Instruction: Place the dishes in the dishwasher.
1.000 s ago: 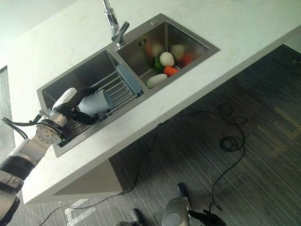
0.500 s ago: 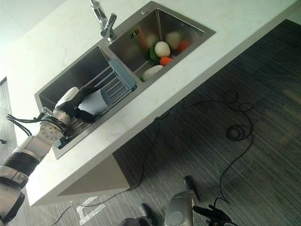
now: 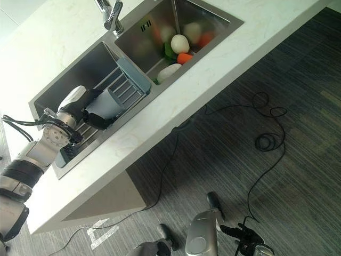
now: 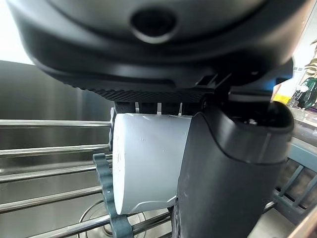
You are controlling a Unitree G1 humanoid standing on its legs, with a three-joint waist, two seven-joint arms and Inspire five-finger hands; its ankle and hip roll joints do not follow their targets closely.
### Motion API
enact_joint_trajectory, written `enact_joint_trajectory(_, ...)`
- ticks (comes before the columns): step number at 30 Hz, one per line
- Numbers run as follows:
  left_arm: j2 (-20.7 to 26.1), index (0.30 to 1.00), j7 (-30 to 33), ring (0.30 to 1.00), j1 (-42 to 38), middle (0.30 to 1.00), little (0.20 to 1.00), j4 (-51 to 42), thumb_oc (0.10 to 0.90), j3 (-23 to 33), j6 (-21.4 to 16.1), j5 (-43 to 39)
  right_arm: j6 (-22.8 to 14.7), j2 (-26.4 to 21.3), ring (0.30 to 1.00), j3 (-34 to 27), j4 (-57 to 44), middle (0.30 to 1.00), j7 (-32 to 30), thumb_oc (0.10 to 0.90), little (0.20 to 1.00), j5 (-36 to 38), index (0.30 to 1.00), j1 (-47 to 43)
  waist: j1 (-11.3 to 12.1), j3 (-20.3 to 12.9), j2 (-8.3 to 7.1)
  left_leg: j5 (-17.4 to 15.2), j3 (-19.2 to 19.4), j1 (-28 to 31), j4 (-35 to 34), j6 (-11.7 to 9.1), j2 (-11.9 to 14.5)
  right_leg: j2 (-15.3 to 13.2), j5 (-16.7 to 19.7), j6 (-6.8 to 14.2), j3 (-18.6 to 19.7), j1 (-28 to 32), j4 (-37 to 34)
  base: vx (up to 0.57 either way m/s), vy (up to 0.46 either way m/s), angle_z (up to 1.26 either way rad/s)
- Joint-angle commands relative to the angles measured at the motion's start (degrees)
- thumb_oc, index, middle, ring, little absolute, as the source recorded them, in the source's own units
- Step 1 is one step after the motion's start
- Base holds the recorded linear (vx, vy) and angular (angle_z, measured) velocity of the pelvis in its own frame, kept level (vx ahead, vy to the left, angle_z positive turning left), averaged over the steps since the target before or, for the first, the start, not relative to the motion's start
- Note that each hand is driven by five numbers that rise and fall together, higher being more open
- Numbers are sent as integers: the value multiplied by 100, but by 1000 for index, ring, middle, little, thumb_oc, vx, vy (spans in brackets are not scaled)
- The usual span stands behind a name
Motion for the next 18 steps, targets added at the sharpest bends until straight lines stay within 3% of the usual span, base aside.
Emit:
enact_joint_trajectory(1,5,300,9,300,-75,300,300,139,400,158,-67,172,-151,-51,900,13,-95,900,21,800,900,-85,900,404,-58,-559,-32,-1039,-518,-553,1272,-33,362,-306,-741,306,-236,-328,523,15,65,2)
enact_joint_trajectory(6,305,300,36,300,-246,300,300,69,400,183,-81,166,-287,171,900,55,118,900,-63,800,900,-81,900,587,68,-982,-72,-1086,-469,-338,1272,-17,431,-266,-860,315,-373,9,523,-2,43,12)
enact_joint_trajectory(11,671,300,259,300,-539,300,300,-170,400,253,-241,1,-298,406,900,122,254,900,-148,800,900,-4,900,650,251,-1252,-220,-1110,-480,-247,1272,-4,519,-272,-936,317,-580,233,523,-49,-23,15)
enact_joint_trajectory(18,1339,300,1150,300,-824,300,300,-958,400,614,-535,-345,-214,646,900,156,417,900,-213,800,900,96,900,677,651,-1501,-463,-1114,-723,-273,1272,10,583,-266,-1020,260,-968,475,523,-40,-77,16)
